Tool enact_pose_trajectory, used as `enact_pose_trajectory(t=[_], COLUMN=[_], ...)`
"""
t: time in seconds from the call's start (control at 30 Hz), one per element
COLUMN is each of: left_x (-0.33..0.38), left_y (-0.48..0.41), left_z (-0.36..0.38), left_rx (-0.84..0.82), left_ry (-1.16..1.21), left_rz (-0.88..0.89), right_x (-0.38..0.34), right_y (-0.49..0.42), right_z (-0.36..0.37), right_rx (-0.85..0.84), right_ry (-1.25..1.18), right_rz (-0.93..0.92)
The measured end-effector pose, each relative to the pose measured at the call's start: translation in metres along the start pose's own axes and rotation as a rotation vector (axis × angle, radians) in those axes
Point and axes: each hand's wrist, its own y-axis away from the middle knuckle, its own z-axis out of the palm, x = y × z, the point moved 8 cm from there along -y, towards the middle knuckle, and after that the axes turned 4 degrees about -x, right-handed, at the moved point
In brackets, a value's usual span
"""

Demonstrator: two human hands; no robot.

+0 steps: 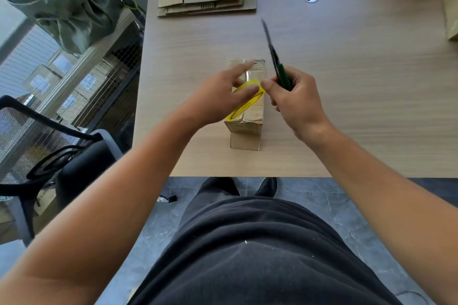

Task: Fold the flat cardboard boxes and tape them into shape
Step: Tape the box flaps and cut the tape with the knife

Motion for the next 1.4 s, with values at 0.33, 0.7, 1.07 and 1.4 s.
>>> enact_pose_trajectory(t=[0.33,0.7,1.07,1.4], left_x=[-0.026,-0.049,-0.101,-0.151], left_y=[0.034,-0.053,-0.135,-0.156], left_z=[-0.012,-0.063,-0.07,-0.029], left_rx=[-0.033,-0.264,-0.123,-0.167], left_ry=[0.414,-0.702,-0.518,-0.121], left_rz=[0.032,-0.047,-0.064,-0.095], right_x=[0.03,0.076,0.112,0.155], right_y=[-0.005,-0.027,-0.078,-0.077], right_z=[-0.043,-0.022,0.003,0.012], right_rx=[0.142,0.249,0.304,0.246], right_ry=[-0.474,-0.365,-0.251,-0.087], right_rz=[0.196,0.28,0.495,0.793])
